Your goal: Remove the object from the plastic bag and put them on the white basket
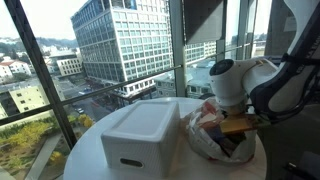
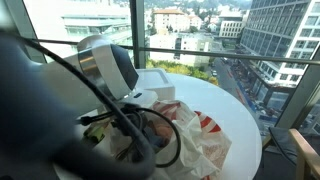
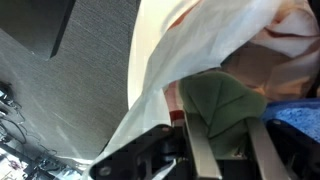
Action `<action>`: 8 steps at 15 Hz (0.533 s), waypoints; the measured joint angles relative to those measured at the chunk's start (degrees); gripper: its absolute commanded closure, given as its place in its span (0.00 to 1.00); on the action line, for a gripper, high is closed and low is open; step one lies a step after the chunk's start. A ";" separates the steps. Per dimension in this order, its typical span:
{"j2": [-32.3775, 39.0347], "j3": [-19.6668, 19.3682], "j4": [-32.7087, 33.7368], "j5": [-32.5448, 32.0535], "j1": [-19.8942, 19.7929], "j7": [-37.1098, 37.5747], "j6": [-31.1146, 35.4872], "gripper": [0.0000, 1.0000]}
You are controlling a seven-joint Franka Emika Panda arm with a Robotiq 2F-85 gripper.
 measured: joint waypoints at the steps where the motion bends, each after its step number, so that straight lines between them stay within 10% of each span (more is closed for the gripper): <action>1: -2.68 -0.16 -0.41 3.55 0.68 -3.03 -1.07 0.99; 8: -23.71 -0.19 0.13 21.23 5.14 -20.29 -14.01 0.99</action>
